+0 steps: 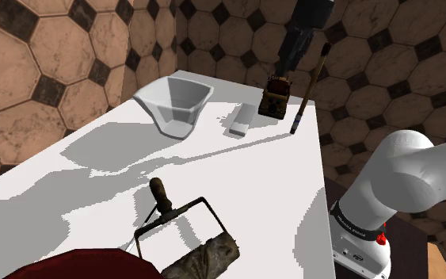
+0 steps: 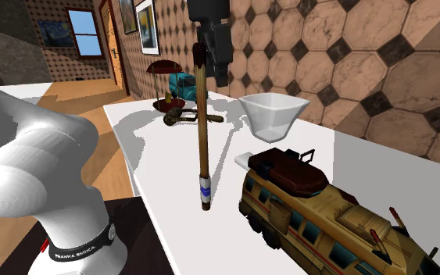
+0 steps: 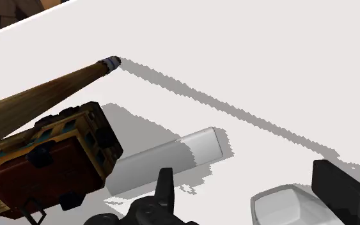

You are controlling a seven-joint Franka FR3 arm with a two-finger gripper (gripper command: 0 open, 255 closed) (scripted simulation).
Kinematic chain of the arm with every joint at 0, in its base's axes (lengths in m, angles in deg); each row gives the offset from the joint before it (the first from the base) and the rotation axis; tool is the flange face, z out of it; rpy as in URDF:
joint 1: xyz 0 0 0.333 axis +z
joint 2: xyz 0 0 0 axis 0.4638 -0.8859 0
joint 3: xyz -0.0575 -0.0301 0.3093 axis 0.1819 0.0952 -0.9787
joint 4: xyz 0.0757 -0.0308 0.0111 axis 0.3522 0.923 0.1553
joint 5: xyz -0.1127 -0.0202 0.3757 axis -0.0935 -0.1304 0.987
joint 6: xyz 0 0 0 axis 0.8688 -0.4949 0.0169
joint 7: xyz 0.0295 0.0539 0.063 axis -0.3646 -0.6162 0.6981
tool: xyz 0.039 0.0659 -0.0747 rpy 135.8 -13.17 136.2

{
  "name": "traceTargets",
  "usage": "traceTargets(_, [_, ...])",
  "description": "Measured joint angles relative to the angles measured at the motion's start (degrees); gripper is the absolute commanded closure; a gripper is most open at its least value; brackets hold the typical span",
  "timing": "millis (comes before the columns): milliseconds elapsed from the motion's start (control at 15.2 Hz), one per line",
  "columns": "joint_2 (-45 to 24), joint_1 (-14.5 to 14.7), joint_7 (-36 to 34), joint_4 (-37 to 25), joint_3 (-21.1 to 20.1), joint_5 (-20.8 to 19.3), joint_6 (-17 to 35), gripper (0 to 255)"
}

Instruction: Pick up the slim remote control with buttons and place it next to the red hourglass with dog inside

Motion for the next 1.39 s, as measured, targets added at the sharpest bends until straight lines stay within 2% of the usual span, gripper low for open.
traceTargets(132, [-0.70,-0.54,-1.33,0.23,-0.44,0.15,0.81,0])
traceTargets(264, [-2.88,-2.31,-6.32,1.05,-2.03,0.69,3.45,0])
traceTargets(726, [-13.28,-9.70,-28.10,3.39,-8.22,1.95,14.49,0])
traceTargets(1188, [-25.54,-17.00,-50.39,3.58,-12.48,0.89,24.57,0])
traceTargets(1386, [-27.28,-17.89,-53.82,4.26,-12.93,0.65,26.61,0])
